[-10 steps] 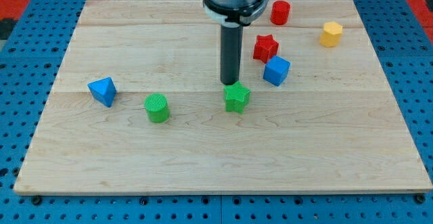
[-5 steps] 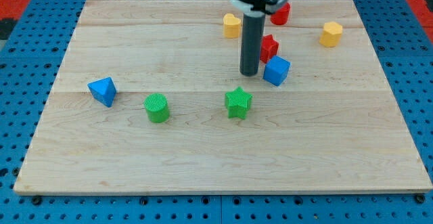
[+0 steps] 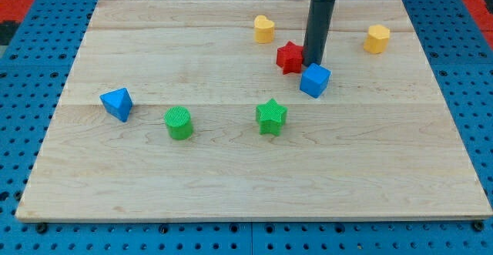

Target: Place the cube at the top right of the green star

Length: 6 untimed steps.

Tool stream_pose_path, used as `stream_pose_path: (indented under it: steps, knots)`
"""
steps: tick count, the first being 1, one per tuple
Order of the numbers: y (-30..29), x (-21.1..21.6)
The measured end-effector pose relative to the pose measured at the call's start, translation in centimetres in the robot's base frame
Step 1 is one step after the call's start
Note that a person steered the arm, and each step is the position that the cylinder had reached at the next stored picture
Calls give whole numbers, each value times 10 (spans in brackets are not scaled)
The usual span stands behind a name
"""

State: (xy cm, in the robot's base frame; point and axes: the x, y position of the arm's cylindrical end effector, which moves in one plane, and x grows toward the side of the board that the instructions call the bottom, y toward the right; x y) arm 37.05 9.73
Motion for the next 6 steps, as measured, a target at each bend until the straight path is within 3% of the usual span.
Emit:
stream_pose_path:
  steps: [1,2,3,5,6]
  knots:
    - [15,-3]
    - [53,23]
    - [53,38]
    - [-21,29]
    - [11,13]
